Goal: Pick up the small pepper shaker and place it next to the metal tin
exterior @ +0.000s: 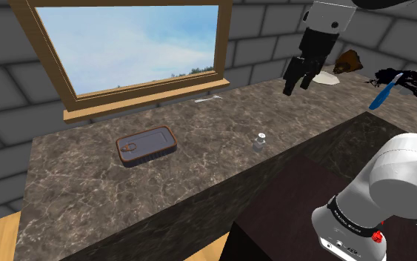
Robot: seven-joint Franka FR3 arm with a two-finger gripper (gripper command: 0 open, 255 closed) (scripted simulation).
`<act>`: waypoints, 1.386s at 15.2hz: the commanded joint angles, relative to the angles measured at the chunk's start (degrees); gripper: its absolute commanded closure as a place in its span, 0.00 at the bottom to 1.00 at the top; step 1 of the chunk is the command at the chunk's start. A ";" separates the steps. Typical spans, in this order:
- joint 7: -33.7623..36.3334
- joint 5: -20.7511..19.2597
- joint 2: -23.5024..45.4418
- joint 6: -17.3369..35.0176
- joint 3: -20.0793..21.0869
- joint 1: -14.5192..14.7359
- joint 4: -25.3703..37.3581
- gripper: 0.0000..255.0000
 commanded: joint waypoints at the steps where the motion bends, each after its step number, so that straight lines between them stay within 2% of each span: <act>1: 0.00 0.00 0.00 0.00 0.00 0.00 0.00 0.00; 6: -3.17 -2.06 2.08 10.96 -1.35 -0.43 -7.91 0.00; 11: -6.20 -4.12 7.13 23.04 -2.96 -1.02 -13.89 0.00; 16: -9.09 -6.07 15.51 36.21 -4.84 -1.58 -17.54 0.00; 21: -12.04 -7.40 26.99 49.86 -6.82 -1.90 -18.50 0.00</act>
